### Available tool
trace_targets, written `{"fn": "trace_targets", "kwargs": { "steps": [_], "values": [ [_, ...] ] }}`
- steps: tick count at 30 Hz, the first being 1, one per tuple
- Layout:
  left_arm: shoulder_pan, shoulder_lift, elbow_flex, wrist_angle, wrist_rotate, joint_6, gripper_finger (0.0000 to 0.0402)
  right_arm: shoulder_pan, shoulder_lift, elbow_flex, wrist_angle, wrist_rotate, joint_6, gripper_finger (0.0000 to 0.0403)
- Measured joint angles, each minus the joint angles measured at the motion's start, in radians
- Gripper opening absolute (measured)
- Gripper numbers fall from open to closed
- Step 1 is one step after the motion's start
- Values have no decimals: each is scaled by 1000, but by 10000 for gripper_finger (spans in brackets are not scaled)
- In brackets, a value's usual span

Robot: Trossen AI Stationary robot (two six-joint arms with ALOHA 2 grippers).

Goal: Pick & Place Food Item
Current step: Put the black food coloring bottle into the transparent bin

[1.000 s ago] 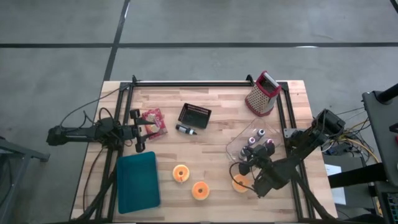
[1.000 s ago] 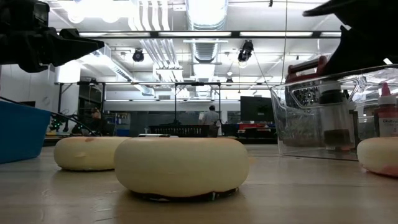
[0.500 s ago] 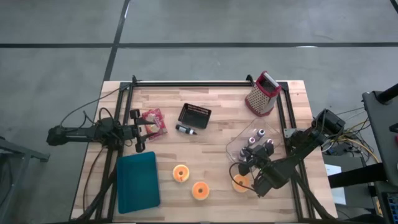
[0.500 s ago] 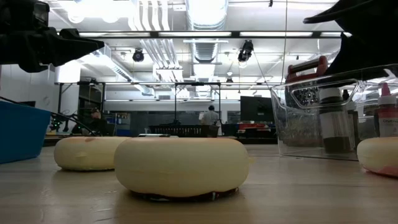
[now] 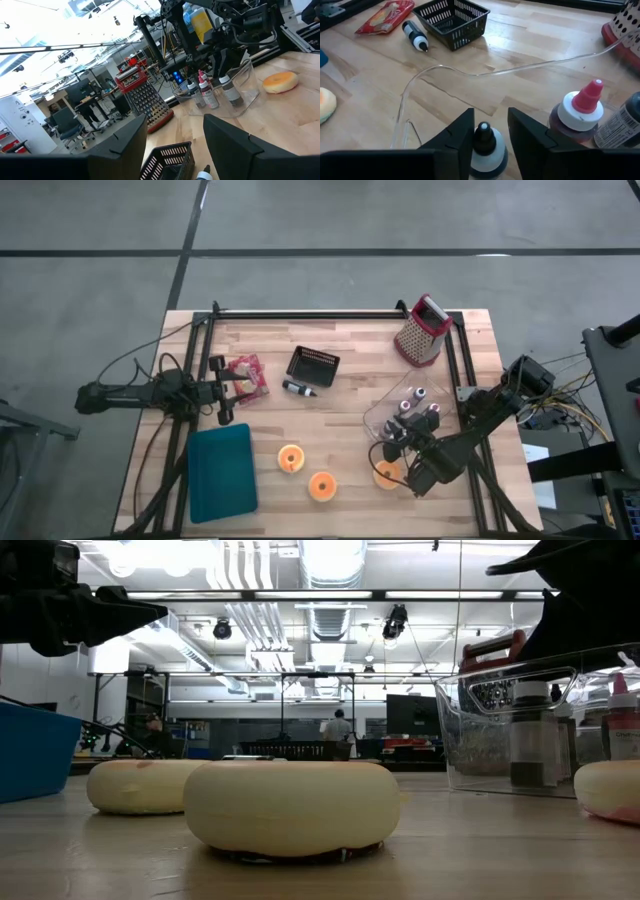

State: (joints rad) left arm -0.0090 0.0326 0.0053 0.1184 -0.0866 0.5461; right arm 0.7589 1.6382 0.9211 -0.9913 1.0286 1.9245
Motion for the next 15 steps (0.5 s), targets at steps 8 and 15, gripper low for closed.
{"fn": "trace_targets", "kwargs": {
  "steps": [8,15],
  "values": [
    [0,0,0,0,0,0,200,0,0,0,-1,3,-2,126],
    [0,0,0,0,0,0,200,0,-3,5,-8,55,-14,117]
  ]
}}
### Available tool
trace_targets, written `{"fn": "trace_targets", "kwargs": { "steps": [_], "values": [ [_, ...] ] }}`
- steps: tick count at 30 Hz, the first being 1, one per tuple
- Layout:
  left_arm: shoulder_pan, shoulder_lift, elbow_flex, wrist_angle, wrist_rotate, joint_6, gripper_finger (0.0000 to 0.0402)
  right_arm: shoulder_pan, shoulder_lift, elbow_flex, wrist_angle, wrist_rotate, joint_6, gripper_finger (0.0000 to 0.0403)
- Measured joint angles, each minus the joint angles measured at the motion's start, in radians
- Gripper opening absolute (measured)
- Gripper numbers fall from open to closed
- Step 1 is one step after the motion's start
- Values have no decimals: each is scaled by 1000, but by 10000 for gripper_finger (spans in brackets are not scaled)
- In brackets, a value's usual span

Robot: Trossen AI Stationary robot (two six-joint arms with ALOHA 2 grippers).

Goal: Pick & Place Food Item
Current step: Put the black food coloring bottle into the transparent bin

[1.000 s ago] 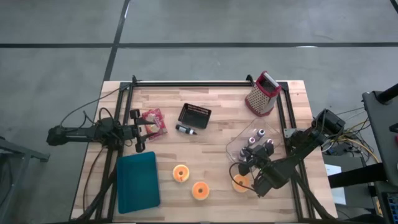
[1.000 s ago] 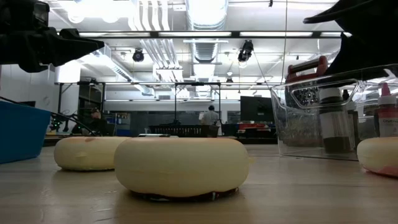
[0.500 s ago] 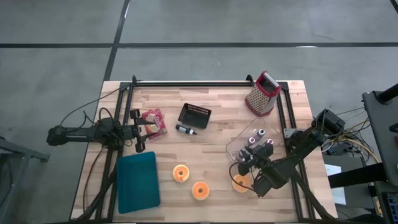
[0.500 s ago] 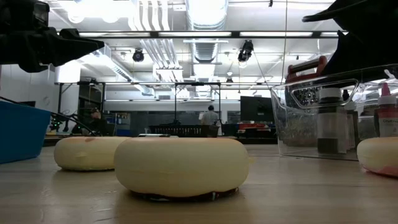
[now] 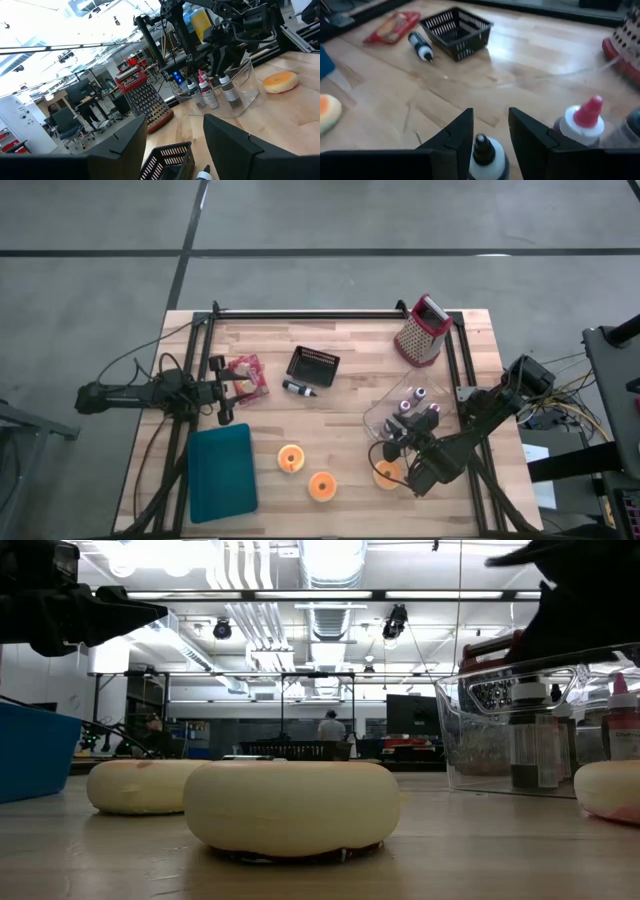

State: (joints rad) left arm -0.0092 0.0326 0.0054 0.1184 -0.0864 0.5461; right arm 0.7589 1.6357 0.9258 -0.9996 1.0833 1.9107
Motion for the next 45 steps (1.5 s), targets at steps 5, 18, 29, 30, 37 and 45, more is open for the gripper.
{"fn": "trace_targets", "kwargs": {
  "steps": [5,18,29,30,37,45],
  "values": [
    [0,0,0,0,0,0,200,0,-24,39,-78,18,-2,122],
    [0,0,0,0,0,0,200,-1,-96,342,-171,19,-461,116],
    [0,0,0,0,0,0,200,-37,-37,466,108,54,-1097,103],
    [0,0,0,0,0,0,200,-52,-32,460,140,53,-1134,104],
    [0,0,0,0,0,0,200,-245,-48,475,197,-232,-1285,151],
    [0,0,0,0,0,0,200,-484,-49,487,334,-611,-1655,162]
  ]
}}
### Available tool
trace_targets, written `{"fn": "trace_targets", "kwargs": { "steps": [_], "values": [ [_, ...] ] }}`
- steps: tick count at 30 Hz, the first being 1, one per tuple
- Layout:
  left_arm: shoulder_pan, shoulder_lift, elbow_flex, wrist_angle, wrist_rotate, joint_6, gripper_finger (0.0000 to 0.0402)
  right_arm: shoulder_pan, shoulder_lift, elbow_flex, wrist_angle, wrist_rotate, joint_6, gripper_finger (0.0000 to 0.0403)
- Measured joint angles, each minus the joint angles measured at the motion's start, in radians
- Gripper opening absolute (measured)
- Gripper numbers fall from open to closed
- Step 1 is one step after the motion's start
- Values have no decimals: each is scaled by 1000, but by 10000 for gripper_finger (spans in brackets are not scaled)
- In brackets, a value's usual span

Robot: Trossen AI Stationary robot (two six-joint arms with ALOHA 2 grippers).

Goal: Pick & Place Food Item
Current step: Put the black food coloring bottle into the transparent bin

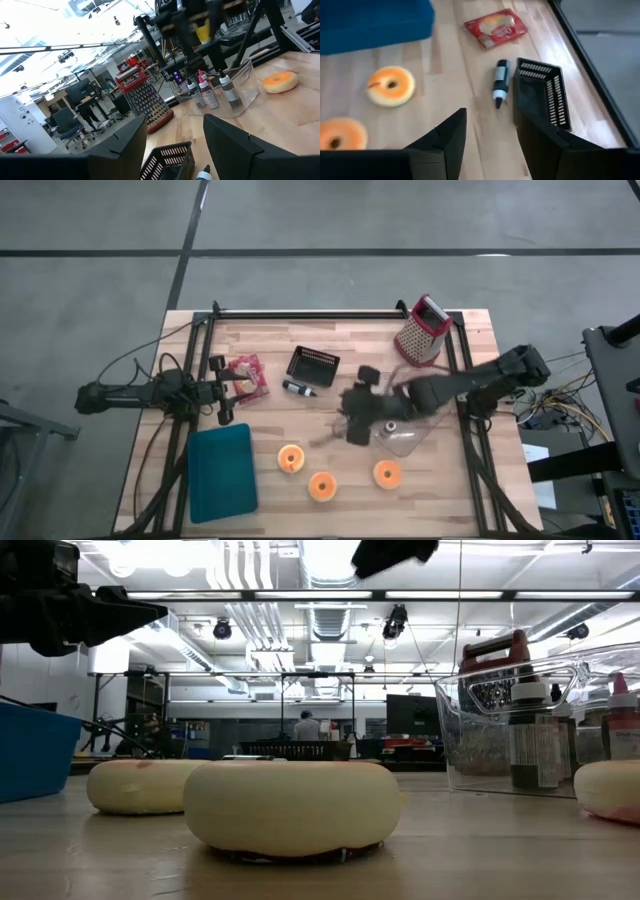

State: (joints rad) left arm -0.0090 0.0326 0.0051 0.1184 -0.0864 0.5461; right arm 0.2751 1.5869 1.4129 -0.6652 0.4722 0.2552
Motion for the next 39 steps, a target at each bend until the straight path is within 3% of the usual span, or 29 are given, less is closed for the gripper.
{"fn": "trace_targets", "kwargs": {
  "steps": [10,23,35,39],
  "values": [
    [0,0,0,0,0,0,200,-225,115,-36,168,-260,-122,135],
    [0,0,0,0,0,0,200,-269,274,-83,384,-229,-188,155],
    [0,0,0,0,0,0,200,-285,276,-327,770,-270,-213,152],
    [0,0,0,0,0,0,200,-298,276,-405,887,-328,-206,148]
  ]
}}
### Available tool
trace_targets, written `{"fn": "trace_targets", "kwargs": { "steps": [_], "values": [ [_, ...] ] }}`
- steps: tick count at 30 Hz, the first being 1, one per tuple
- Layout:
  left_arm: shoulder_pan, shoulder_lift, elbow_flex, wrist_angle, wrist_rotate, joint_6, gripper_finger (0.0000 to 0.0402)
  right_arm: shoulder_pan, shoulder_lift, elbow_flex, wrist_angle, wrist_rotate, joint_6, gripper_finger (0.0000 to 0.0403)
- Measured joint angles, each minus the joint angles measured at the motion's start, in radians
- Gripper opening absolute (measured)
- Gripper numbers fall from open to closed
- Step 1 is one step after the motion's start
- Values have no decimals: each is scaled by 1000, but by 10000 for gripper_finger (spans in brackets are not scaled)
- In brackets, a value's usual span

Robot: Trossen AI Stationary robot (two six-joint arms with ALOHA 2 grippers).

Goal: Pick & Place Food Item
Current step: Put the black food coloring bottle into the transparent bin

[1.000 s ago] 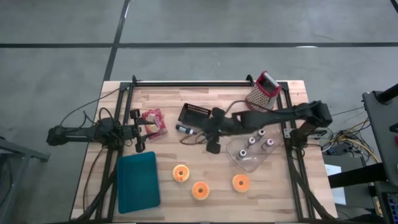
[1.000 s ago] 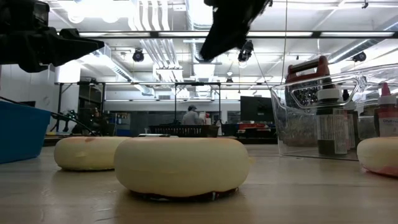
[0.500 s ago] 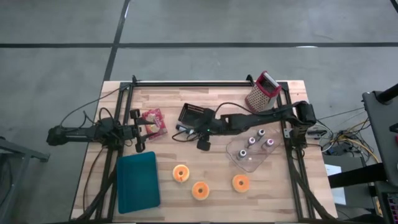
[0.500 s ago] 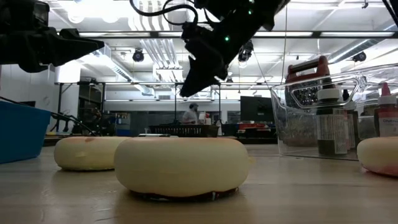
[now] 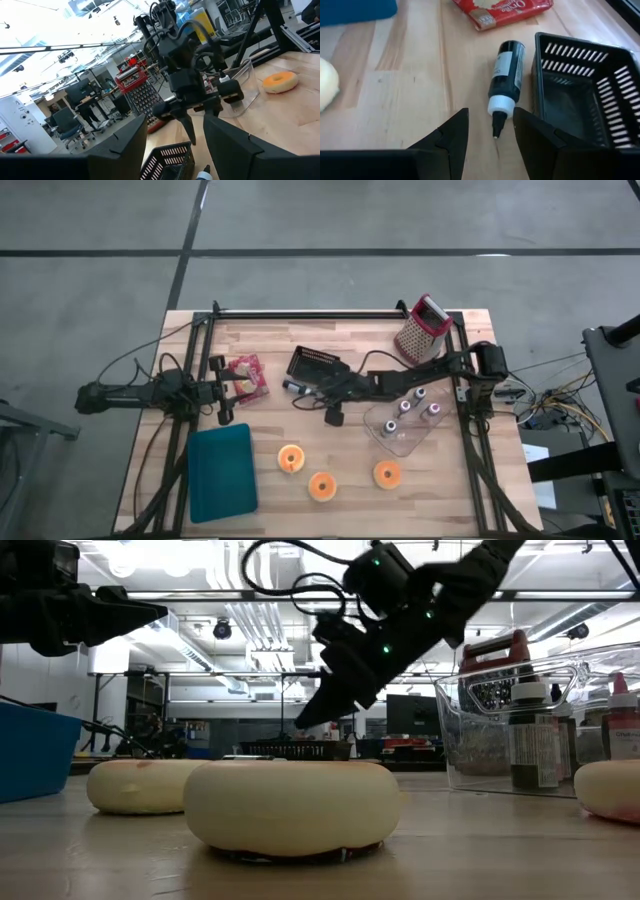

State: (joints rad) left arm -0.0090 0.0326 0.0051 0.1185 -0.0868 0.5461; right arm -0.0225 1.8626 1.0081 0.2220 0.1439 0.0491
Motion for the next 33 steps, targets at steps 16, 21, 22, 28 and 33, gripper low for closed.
{"fn": "trace_targets", "kwargs": {
  "steps": [16,21,22,28,33],
  "values": [
    [0,0,0,0,0,0,200,-8,32,-26,94,-92,68,136],
    [0,0,0,0,0,0,200,-9,113,47,44,-86,76,137],
    [0,0,0,0,0,0,200,-8,127,67,21,-77,76,139],
    [0,2,0,0,0,0,200,-9,152,133,-66,-39,72,152],
    [0,5,0,-2,0,0,200,-8,149,131,-75,-35,71,149]
  ]
}}
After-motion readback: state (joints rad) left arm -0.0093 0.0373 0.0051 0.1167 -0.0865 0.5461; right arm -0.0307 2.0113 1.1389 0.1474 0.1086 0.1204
